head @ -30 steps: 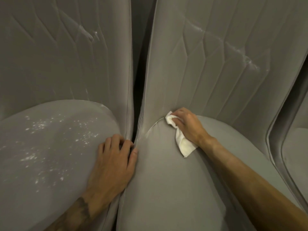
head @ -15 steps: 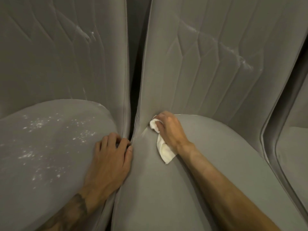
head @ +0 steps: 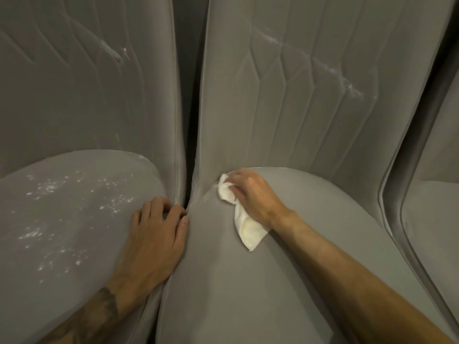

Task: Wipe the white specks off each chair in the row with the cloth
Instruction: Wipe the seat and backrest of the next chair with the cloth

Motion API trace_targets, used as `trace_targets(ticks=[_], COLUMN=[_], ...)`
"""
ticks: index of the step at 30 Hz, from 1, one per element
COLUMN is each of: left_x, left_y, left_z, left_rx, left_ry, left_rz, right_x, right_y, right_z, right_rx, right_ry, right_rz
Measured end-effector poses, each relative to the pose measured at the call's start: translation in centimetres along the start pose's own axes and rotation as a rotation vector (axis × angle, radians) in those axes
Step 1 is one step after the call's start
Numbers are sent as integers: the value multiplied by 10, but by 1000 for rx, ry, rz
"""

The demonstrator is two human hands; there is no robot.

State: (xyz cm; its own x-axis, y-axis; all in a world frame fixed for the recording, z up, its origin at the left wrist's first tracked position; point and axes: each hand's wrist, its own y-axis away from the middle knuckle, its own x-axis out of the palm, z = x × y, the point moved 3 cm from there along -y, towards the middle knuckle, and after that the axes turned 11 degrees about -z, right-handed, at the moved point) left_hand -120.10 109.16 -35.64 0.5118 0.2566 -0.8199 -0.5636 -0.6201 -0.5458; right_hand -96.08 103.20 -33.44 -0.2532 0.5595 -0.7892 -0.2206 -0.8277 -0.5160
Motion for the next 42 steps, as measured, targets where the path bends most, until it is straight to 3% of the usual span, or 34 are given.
trace_targets(ticks=[3,5,7,9,11,14,17,20,22,27,31,34,38,40,42], left_x=[0,1,2,3,5,5,3,4,6,6,5,8,12,11,8], left_y=[0,-1,-1,-2,-2,-2,-1,-1,-3,-1,-1,-2,-1,-1,0], left_z=[-1,-2,-2,-3,-2,-3,-3,-6,-6,-4,-6,-4,0,-1,-3], left_rx=[14,14,8,3,5,9,17,17,24,36,36,37,26,30,35], left_ry=[-8,-2,12,17,10,12,8,-1,-11,-13,-9,-18,-20,-19,-15], left_rz=[-8,-25,-39,-42,-40,-42,-64,-68,-61,-71,-86,-72,-52,-49,-38], right_x=[-28,-46,-53,-39,-6,23,-12,-40,-20,-3,-28,5,26,15,1], right_y=[12,23,28,22,-3,-23,-2,19,5,-19,-4,-22,-23,-13,-15], right_z=[-69,-104,-119,-105,-66,-27,-80,-128,-105,-65,-81,-44,8,11,-3], right_rx=[349,514,602,663,566,359,251,443,529,337,502,580,366,153,98], right_ry=[212,363,474,402,197,226,336,422,330,203,233,168,83,-16,-68], right_rz=[-213,-230,-216,-279,-303,-124,-129,-193,-184,-11,-146,-164,-84,29,71])
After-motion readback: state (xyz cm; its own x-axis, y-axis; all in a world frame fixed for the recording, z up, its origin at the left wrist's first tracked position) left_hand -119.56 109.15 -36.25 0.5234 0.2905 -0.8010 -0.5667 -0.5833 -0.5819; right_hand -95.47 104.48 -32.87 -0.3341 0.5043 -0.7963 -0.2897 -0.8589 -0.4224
